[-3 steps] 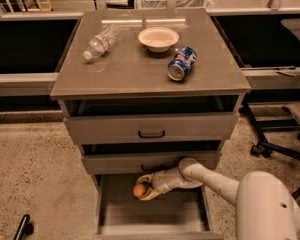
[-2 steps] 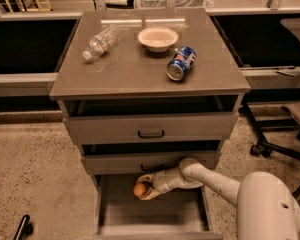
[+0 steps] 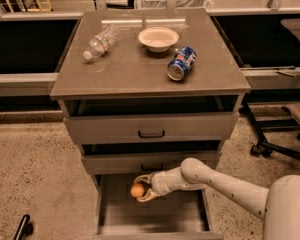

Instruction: Pick orange from bottom drawer and place on counter

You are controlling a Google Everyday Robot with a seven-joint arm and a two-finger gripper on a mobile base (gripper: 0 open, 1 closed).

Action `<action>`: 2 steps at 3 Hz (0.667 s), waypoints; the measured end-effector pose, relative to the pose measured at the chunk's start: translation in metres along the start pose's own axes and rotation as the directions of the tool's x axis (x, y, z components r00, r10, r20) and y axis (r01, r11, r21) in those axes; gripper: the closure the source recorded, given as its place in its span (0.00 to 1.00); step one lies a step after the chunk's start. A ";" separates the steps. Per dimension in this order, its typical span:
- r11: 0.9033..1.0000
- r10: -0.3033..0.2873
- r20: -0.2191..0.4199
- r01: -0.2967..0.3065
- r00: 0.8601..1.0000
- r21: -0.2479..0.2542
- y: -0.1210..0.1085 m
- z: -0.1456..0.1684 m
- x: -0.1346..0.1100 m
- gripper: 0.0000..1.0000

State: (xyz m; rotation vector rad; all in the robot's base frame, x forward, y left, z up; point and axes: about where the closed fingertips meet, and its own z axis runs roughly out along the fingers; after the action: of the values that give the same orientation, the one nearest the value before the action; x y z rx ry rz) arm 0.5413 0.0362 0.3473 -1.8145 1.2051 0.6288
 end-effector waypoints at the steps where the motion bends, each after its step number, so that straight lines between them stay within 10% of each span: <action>1: 0.988 -0.153 0.011 0.153 0.988 0.003 -0.014 -0.017 -0.062 1.00; 2: 0.978 -0.208 0.042 0.208 0.977 0.005 -0.044 -0.033 -0.113 1.00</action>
Offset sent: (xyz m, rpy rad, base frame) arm 0.0073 0.0499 0.1970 0.0606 -0.2178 0.1570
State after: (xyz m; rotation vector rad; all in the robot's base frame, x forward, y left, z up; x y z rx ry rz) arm 0.5339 0.0708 0.4682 -1.8873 0.9713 0.5437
